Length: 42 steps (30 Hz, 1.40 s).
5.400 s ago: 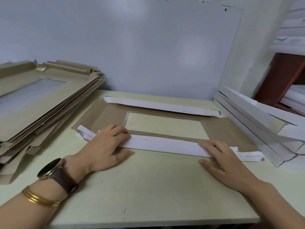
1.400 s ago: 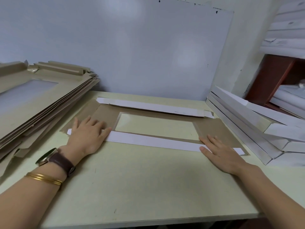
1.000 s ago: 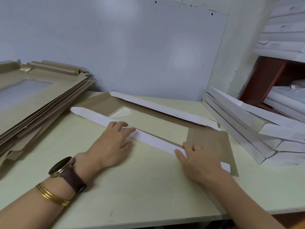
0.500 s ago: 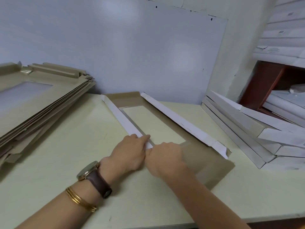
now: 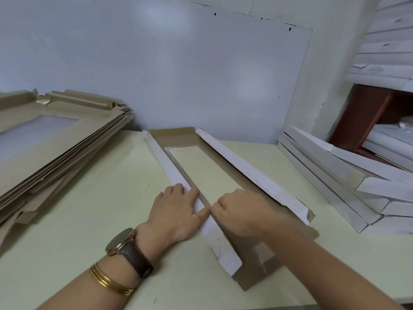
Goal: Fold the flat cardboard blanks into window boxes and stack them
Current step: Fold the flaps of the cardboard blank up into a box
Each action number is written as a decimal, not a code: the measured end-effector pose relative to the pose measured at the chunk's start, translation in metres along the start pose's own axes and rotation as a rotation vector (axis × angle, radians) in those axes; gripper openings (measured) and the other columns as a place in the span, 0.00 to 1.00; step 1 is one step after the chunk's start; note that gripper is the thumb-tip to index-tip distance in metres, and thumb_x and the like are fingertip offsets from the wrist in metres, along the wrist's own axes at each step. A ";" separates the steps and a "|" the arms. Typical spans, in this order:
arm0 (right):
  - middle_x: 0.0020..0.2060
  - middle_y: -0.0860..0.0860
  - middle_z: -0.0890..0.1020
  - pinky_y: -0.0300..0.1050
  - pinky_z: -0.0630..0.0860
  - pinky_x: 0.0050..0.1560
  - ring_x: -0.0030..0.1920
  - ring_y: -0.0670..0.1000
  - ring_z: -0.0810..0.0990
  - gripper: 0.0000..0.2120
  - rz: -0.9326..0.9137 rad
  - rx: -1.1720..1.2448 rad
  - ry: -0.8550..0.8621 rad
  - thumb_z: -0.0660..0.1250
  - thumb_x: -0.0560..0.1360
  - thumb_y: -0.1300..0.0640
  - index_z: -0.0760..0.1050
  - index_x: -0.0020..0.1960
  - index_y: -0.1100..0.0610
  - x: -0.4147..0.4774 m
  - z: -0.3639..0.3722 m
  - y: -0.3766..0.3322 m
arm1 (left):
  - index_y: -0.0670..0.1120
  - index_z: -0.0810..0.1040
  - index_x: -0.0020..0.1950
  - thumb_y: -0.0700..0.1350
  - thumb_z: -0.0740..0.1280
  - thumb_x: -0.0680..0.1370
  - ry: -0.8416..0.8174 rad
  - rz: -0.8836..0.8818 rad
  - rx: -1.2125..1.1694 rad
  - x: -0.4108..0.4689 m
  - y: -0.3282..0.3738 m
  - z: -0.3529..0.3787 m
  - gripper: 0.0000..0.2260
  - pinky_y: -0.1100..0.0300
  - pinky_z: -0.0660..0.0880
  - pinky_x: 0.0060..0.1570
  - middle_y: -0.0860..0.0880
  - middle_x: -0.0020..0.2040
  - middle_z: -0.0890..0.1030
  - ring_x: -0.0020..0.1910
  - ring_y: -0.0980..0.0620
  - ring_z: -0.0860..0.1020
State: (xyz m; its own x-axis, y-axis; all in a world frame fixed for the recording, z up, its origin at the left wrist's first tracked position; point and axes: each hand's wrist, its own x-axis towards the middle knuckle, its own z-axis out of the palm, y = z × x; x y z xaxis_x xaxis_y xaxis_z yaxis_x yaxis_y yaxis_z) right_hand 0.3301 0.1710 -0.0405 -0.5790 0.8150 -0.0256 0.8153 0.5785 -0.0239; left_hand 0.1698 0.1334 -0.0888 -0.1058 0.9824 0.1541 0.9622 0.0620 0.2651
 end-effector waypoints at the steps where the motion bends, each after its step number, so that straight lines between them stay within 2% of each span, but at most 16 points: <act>1: 0.34 0.49 0.70 0.48 0.64 0.38 0.41 0.56 0.69 0.18 -0.012 0.053 -0.008 0.51 0.78 0.49 0.64 0.32 0.52 0.004 -0.002 0.010 | 0.56 0.67 0.65 0.68 0.50 0.76 0.003 -0.010 -0.001 0.001 0.001 0.001 0.24 0.54 0.67 0.60 0.50 0.60 0.69 0.61 0.48 0.67; 3: 0.31 0.47 0.70 0.48 0.68 0.40 0.43 0.56 0.69 0.17 -0.073 0.097 0.002 0.53 0.77 0.53 0.67 0.30 0.49 0.012 -0.002 0.033 | 0.55 0.67 0.65 0.68 0.52 0.75 -0.003 -0.021 0.026 0.002 0.003 0.002 0.25 0.54 0.67 0.60 0.49 0.60 0.69 0.61 0.47 0.67; 4: 0.36 0.47 0.75 0.48 0.69 0.45 0.47 0.55 0.69 0.15 -0.095 0.078 0.002 0.54 0.78 0.53 0.73 0.35 0.47 0.015 -0.001 0.043 | 0.55 0.68 0.65 0.68 0.53 0.75 -0.011 -0.021 0.054 0.003 0.003 0.003 0.25 0.54 0.67 0.59 0.48 0.59 0.68 0.61 0.46 0.67; 5: 0.46 0.46 0.79 0.48 0.68 0.52 0.53 0.54 0.68 0.14 -0.099 0.042 -0.004 0.54 0.79 0.53 0.79 0.45 0.45 0.019 0.001 0.054 | 0.54 0.68 0.65 0.68 0.54 0.74 -0.019 -0.021 0.078 0.004 0.003 0.003 0.25 0.54 0.67 0.60 0.48 0.59 0.68 0.61 0.46 0.67; 6: 0.58 0.44 0.77 0.48 0.65 0.58 0.61 0.53 0.66 0.15 -0.083 0.004 -0.016 0.54 0.80 0.51 0.79 0.57 0.44 0.022 0.004 0.064 | 0.54 0.68 0.65 0.67 0.55 0.74 -0.026 -0.022 0.089 0.004 0.001 0.003 0.25 0.54 0.66 0.60 0.48 0.60 0.68 0.62 0.46 0.67; 7: 0.66 0.43 0.73 0.48 0.62 0.62 0.67 0.52 0.64 0.16 -0.062 -0.027 -0.033 0.54 0.81 0.48 0.76 0.63 0.45 0.023 0.007 0.073 | 0.54 0.68 0.66 0.66 0.55 0.74 -0.033 -0.025 0.091 0.004 0.000 0.002 0.25 0.53 0.66 0.61 0.48 0.60 0.68 0.62 0.46 0.67; 8: 0.69 0.44 0.70 0.48 0.61 0.63 0.70 0.51 0.63 0.17 -0.048 -0.047 -0.046 0.53 0.81 0.46 0.74 0.65 0.45 0.024 0.010 0.081 | 0.54 0.68 0.66 0.65 0.56 0.74 -0.038 -0.028 0.090 0.005 -0.003 0.001 0.25 0.53 0.65 0.61 0.48 0.61 0.68 0.63 0.46 0.67; 12: 0.66 0.43 0.71 0.47 0.62 0.60 0.70 0.48 0.64 0.19 0.005 -0.036 -0.034 0.51 0.81 0.42 0.69 0.67 0.45 0.015 0.026 0.105 | 0.53 0.69 0.66 0.62 0.58 0.74 -0.045 -0.038 0.075 0.007 -0.010 -0.004 0.24 0.54 0.65 0.62 0.48 0.62 0.69 0.65 0.46 0.65; 14: 0.70 0.41 0.68 0.49 0.63 0.61 0.71 0.47 0.63 0.21 0.032 -0.030 -0.011 0.50 0.81 0.40 0.66 0.70 0.45 0.009 0.032 0.109 | 0.52 0.70 0.63 0.61 0.58 0.74 -0.043 -0.042 0.033 0.008 -0.011 -0.006 0.22 0.55 0.67 0.57 0.49 0.59 0.69 0.62 0.47 0.66; 16: 0.75 0.39 0.60 0.50 0.63 0.67 0.74 0.46 0.58 0.24 0.065 -0.022 0.018 0.49 0.81 0.39 0.62 0.75 0.45 0.003 0.039 0.110 | 0.51 0.71 0.58 0.60 0.57 0.74 -0.042 -0.050 -0.001 0.008 -0.012 -0.008 0.19 0.56 0.68 0.49 0.51 0.53 0.69 0.57 0.48 0.69; 19: 0.78 0.40 0.54 0.50 0.64 0.69 0.74 0.46 0.58 0.26 0.114 -0.017 0.091 0.49 0.81 0.40 0.62 0.75 0.48 -0.005 0.045 0.109 | 0.51 0.69 0.51 0.60 0.57 0.73 -0.030 -0.058 -0.017 0.008 -0.015 -0.013 0.15 0.56 0.67 0.42 0.52 0.48 0.69 0.50 0.49 0.71; 21: 0.78 0.40 0.51 0.50 0.63 0.69 0.74 0.47 0.58 0.26 0.151 -0.019 0.112 0.48 0.81 0.40 0.61 0.76 0.49 -0.009 0.048 0.105 | 0.51 0.69 0.51 0.60 0.57 0.72 -0.014 -0.058 -0.013 0.010 -0.018 -0.014 0.15 0.55 0.68 0.42 0.53 0.48 0.69 0.49 0.49 0.72; 25: 0.78 0.41 0.49 0.52 0.64 0.66 0.72 0.48 0.60 0.27 0.217 -0.034 0.148 0.46 0.81 0.40 0.60 0.76 0.51 -0.009 0.055 0.090 | 0.52 0.70 0.64 0.60 0.57 0.74 -0.004 -0.058 0.019 0.015 -0.027 -0.011 0.22 0.54 0.73 0.51 0.53 0.60 0.71 0.58 0.48 0.73; 28: 0.79 0.44 0.50 0.52 0.65 0.61 0.70 0.51 0.63 0.27 0.291 -0.085 0.166 0.44 0.82 0.41 0.65 0.73 0.54 -0.006 0.060 0.075 | 0.53 0.68 0.67 0.58 0.58 0.76 0.004 -0.061 0.045 0.020 -0.033 -0.008 0.21 0.53 0.72 0.54 0.52 0.64 0.72 0.61 0.47 0.71; 33: 0.79 0.47 0.50 0.51 0.64 0.54 0.65 0.54 0.66 0.26 0.394 -0.132 0.152 0.44 0.82 0.42 0.74 0.64 0.54 0.000 0.063 0.055 | 0.50 0.72 0.64 0.52 0.57 0.79 0.083 -0.076 0.026 0.025 -0.034 -0.005 0.16 0.53 0.73 0.50 0.49 0.59 0.75 0.57 0.46 0.72; 42: 0.79 0.47 0.49 0.51 0.62 0.53 0.65 0.54 0.65 0.26 0.413 -0.148 0.128 0.45 0.82 0.43 0.72 0.66 0.56 0.003 0.059 0.052 | 0.50 0.77 0.61 0.49 0.56 0.80 0.144 -0.051 -0.044 0.025 -0.035 -0.005 0.14 0.52 0.74 0.50 0.48 0.55 0.76 0.54 0.46 0.74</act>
State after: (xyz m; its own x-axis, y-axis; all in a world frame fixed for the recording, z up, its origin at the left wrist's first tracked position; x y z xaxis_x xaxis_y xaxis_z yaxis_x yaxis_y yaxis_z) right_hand 0.3708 0.2012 -0.1006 -0.2075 0.9707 0.1213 0.9751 0.1953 0.1050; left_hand 0.1323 0.1545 -0.0897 -0.1924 0.9425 0.2735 0.9430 0.1004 0.3174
